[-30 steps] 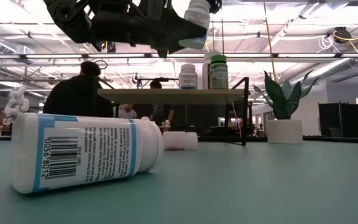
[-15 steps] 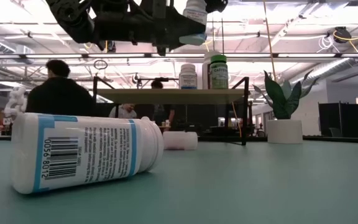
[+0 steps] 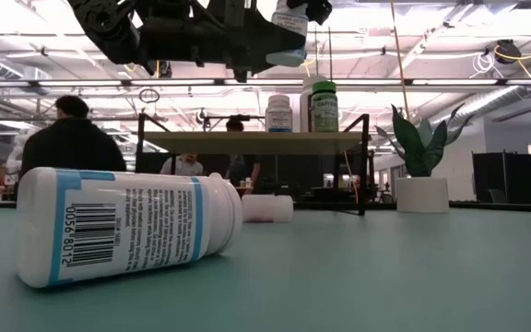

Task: Pick and place medicine bottles onto shelf by color
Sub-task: Put the right blue white medicine bottle on the shelf

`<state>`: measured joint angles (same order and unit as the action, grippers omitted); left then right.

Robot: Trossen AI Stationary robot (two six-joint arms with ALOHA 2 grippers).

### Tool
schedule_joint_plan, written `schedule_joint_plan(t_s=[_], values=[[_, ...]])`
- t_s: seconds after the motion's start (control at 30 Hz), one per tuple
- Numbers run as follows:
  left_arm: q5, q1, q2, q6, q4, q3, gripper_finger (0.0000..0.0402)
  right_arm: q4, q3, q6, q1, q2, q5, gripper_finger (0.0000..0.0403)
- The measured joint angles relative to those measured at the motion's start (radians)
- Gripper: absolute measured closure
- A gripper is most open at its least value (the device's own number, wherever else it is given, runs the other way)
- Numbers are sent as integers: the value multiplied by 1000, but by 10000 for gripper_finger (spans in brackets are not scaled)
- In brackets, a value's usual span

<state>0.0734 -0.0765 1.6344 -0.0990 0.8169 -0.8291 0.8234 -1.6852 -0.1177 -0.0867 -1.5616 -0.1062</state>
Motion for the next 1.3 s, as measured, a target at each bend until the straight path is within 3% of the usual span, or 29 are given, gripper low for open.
schedule_joint_plan(t_s=[0.2,0.37,0.43,0.53,0.6,0.7,0.93,1.3], values=[[-36,1,0,10,2,0,219,0,0,-6,-6,1,1,237],[-66,0,0,45,-34,1,153,13,-15,-51,-8,0,27,234],[-141,-1,-2,45,-92,1,118,10,-27,-89,-14,2,97,225],[-332,-4,-32,41,-208,2,73,10,-29,-143,-57,2,192,222],[-426,-6,-32,59,-260,0,51,12,-28,-164,-102,-11,183,226],[-459,-5,-31,91,-305,3,30,-1,-28,-208,-166,-35,159,228],[-463,-9,-34,85,-293,1,28,-109,-28,-301,-266,-140,153,224],[-468,-21,-34,68,-322,1,50,-41,-60,-311,-284,-221,126,223]])
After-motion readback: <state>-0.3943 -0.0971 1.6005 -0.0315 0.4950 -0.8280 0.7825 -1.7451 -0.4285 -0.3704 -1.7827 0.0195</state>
